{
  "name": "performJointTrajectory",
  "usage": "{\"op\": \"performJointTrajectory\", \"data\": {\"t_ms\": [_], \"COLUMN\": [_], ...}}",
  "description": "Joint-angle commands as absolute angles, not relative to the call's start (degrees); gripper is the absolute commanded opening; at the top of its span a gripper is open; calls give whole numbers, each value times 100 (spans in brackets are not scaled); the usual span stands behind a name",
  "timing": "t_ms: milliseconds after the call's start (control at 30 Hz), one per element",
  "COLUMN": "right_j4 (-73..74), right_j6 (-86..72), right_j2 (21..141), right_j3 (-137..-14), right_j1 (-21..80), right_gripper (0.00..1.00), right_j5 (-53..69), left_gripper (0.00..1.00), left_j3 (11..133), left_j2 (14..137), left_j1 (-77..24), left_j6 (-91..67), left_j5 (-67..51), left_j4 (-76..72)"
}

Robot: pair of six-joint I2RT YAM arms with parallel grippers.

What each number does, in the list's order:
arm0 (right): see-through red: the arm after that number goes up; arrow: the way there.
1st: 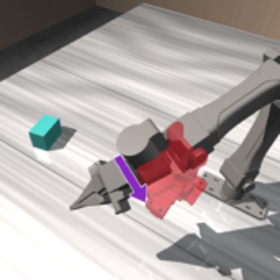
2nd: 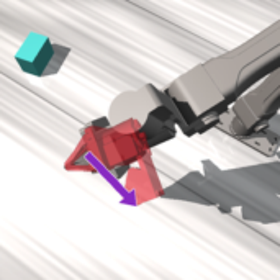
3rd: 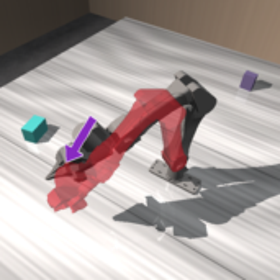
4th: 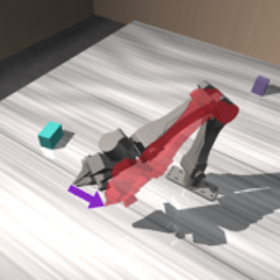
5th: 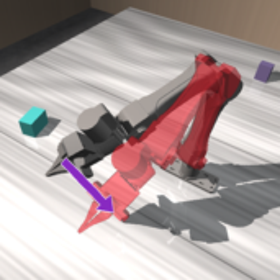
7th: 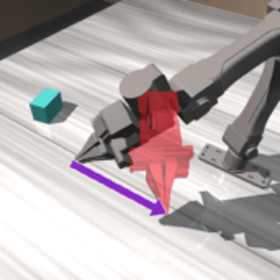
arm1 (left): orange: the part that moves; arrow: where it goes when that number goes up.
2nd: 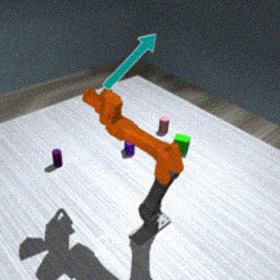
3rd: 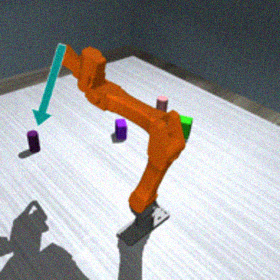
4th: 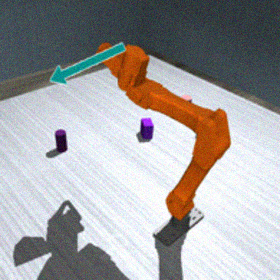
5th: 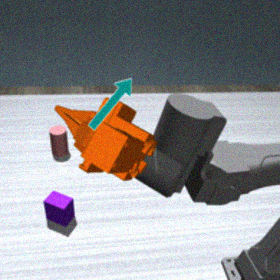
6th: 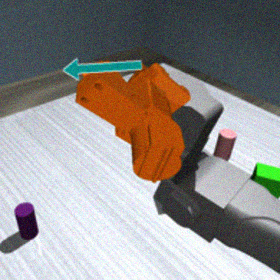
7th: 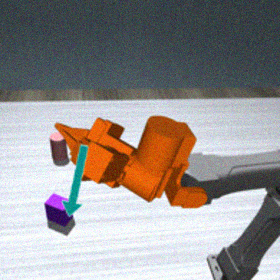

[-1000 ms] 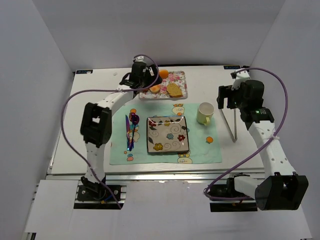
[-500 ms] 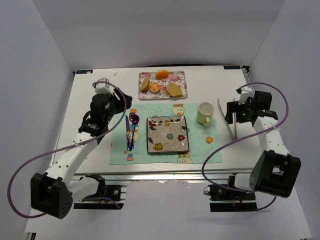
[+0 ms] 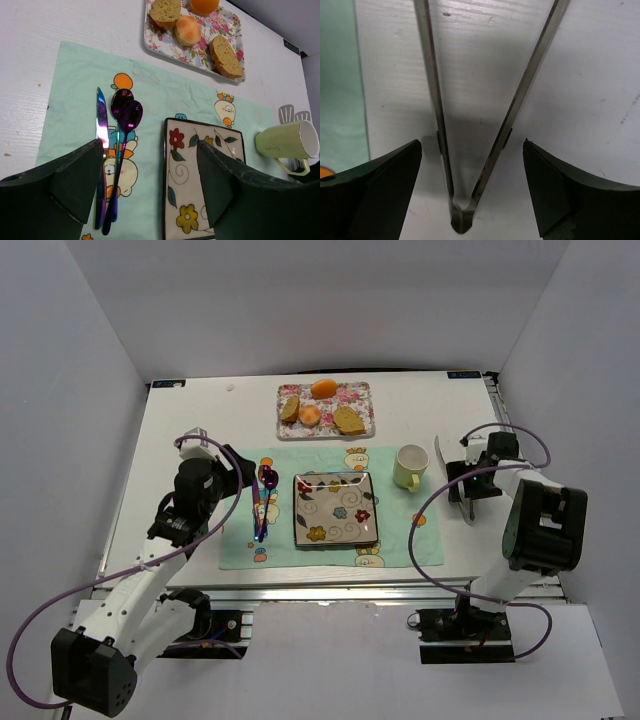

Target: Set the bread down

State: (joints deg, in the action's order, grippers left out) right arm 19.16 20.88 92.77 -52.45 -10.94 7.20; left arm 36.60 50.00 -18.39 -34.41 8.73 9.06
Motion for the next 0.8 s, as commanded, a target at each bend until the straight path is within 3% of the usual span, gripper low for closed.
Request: {"op": "performJointTrajectory", "data": {"t_ms": [0,200,333,400,467,633,767], "right_j4": [1442,1266,1142,1326,1423,2055,2539], "right_j6": [1864,1661,1784,1854,2021,2224,2110], "right_j2": [9763,10037,9941,9836,9485,9088,9325], "right_j3": [-5651,-5643,-5555,-5616,-5774,-6897,-8301], "right_j1": [-1055,-1055,-1055,-1063,-1046,-765,-317], "right_gripper": [84,64,29,23,22,44,51], "right_j5": [632,888,887,993,1237,1800,2214], "left_gripper": [84,84,84,84,85,85,85], "left_j3": [3691,3718,3683,3691,3726,3841,3946], "left_j2": [4957,4948,4931,4922,4922,5027,5150], "left_j1": [-1837,-1846,-1837,-1837,-1837,-1837,-1837], "left_j6": [-3498,-3524,-3542,-3525,-3507,-3454,-3410], "left_j5": [1002,1011,1002,993,984,941,896], "left_j4": [976,1019,1002,1002,993,932,888]}}
